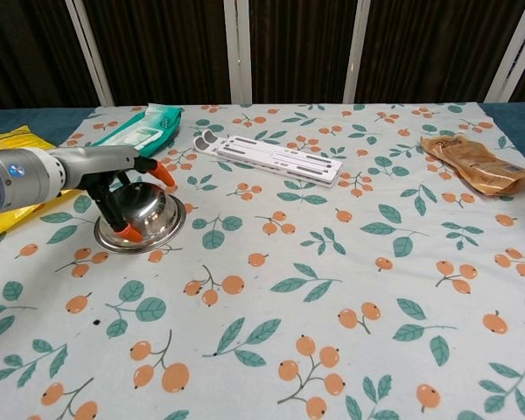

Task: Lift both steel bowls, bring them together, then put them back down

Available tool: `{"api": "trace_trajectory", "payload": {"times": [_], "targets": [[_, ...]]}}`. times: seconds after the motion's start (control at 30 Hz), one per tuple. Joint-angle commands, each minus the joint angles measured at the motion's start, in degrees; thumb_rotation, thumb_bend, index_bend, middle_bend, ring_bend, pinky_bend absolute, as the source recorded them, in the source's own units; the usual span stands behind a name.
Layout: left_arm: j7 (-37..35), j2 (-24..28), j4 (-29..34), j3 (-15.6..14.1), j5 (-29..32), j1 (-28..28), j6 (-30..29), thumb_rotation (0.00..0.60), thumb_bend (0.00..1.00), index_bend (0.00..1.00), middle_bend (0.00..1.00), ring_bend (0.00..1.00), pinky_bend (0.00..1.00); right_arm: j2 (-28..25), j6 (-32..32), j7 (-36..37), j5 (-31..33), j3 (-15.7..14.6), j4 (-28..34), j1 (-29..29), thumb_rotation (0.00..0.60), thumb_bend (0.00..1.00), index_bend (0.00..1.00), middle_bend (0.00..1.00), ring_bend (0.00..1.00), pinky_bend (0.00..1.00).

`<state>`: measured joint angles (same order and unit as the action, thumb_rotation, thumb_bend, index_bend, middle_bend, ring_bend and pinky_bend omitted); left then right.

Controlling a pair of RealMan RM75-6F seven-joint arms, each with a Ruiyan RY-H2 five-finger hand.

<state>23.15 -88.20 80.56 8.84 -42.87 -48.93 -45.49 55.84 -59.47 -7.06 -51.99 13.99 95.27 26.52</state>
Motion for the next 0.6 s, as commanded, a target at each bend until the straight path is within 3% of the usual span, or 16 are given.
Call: {"api": "trace_trajectory", "payload": {"times": [0.03,0.2,0.6], "targets": [[1.01,-0.19,0.31,-0.36,0.88,-0.54,-0.17,0.600,0.00,0.21,0.09,0.07,0.16,-0.06,-0.04,0.10,0.05,-0.02,-0.05,-0.10,0.600,0.13,0.40,0.31,0.37,0.20],[1.15,-0.35,0.49,-0.36,1.36,-0.68,-0.93,0.600,0.00,0.29,0.18,0.17,0.25,-0.23,0.28,0.71,0.22,-0.03,-0.39,-0.29,0.600,0.13,0.40,0.30,0.37,0.20],[1.26,-1.44,-1.09,-0.46,0.55,-0.27,-4.21,0.600,0.02,0.44,0.33,0.30,0.38,-0.25,0.95,2.17,0.22,-0.05,-1.82,-0.64,0.600,0.13,0.39,0.31,0.37,0.20]]}}
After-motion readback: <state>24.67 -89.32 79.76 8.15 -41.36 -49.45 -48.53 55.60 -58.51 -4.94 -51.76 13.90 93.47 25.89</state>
